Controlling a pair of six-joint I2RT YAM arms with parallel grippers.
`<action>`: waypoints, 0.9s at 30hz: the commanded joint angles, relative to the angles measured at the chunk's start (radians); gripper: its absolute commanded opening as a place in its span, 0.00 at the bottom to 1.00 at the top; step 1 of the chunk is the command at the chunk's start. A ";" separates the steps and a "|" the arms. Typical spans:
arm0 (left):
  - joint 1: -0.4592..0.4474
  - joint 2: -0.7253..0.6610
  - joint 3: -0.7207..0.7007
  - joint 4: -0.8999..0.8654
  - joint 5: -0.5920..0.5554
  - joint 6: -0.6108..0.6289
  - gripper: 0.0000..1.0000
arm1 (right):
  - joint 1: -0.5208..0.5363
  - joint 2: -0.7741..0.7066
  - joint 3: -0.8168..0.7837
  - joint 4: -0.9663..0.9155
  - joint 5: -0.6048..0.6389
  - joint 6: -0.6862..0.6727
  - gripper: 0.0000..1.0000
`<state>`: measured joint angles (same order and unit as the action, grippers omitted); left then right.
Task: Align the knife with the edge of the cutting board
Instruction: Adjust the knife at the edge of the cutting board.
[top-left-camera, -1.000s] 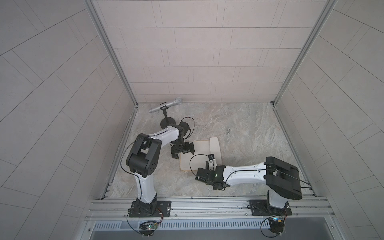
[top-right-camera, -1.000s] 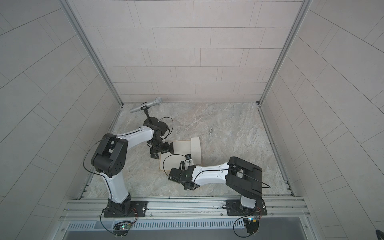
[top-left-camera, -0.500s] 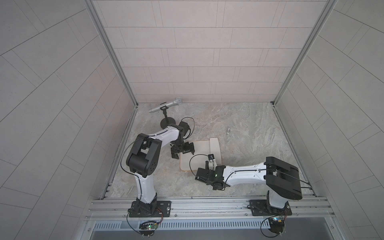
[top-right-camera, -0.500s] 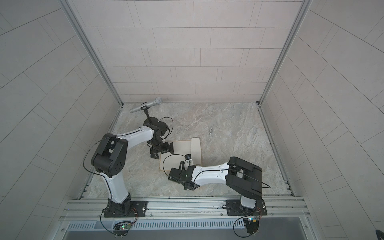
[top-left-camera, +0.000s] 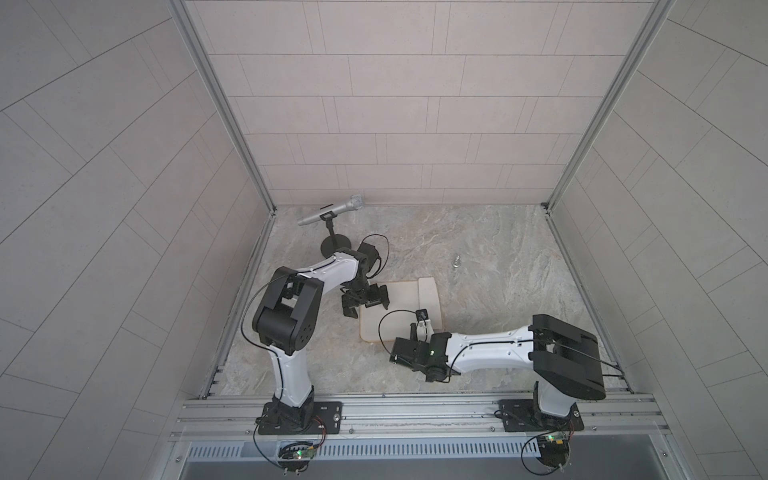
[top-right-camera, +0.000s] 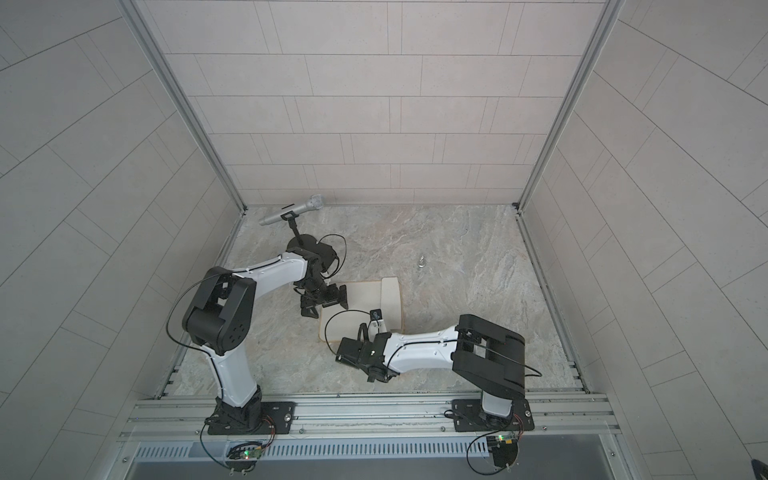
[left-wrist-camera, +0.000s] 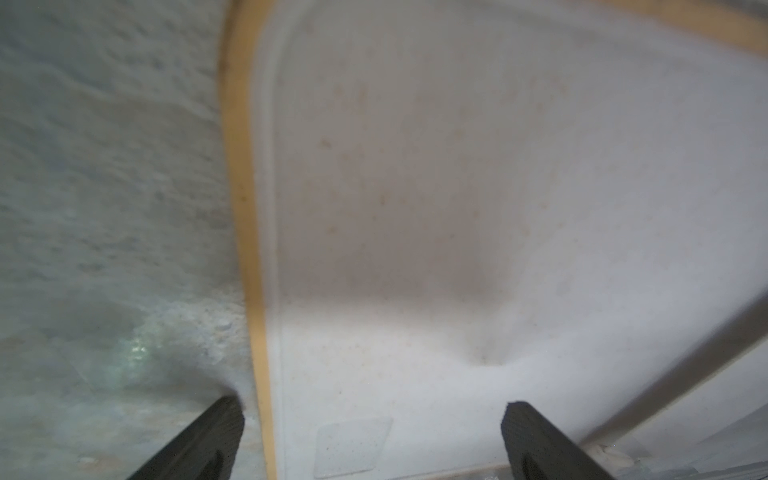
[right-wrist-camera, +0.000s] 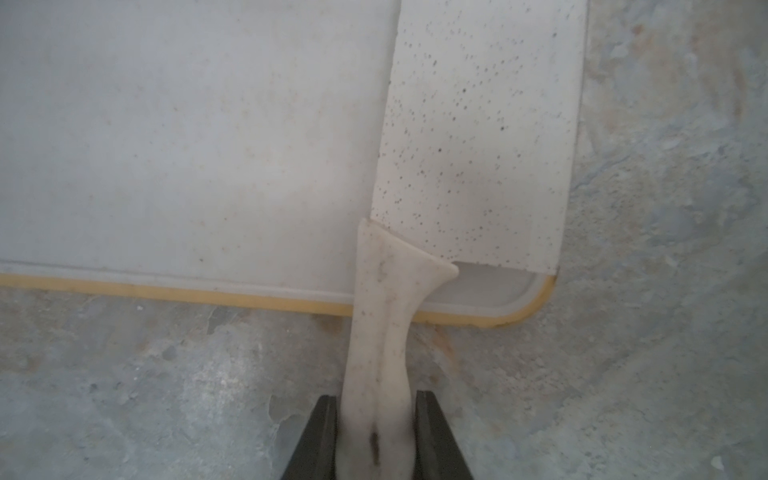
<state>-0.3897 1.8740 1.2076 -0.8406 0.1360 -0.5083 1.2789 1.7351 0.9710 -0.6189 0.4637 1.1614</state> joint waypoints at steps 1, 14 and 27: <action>-0.006 0.030 0.011 -0.020 -0.009 -0.002 1.00 | 0.012 -0.025 0.006 -0.006 -0.003 0.017 0.14; -0.007 0.031 0.013 -0.022 -0.013 0.001 1.00 | 0.016 -0.048 -0.011 -0.022 0.005 0.043 0.11; -0.006 0.032 0.013 -0.023 -0.017 0.000 1.00 | 0.020 -0.068 -0.045 -0.012 0.005 0.067 0.09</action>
<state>-0.3897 1.8755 1.2095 -0.8433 0.1276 -0.5083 1.2903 1.7012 0.9413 -0.6235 0.4511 1.2095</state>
